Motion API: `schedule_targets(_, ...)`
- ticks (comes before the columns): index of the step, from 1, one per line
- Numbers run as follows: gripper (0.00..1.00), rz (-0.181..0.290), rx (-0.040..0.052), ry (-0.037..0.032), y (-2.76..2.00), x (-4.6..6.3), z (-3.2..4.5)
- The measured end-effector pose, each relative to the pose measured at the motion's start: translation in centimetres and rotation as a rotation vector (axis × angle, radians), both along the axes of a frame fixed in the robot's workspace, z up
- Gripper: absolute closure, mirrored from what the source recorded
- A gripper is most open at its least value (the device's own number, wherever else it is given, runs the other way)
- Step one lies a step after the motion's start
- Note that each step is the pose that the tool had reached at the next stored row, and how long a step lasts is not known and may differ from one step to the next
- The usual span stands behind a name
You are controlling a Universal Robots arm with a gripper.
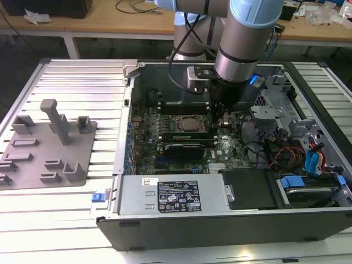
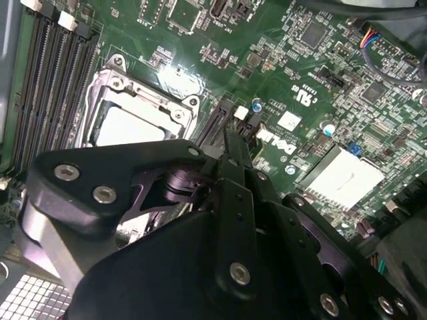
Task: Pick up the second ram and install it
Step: 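Press down the second ram until it locks into place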
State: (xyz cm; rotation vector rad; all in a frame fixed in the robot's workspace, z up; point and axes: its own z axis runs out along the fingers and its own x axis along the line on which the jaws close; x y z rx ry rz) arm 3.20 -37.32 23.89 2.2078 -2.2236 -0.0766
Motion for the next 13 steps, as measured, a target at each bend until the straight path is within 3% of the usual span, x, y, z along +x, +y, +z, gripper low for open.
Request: schedule_targets(13, 0.92, 0.000, -0.0006, 0.0000, 0.01, -0.03, -0.86)
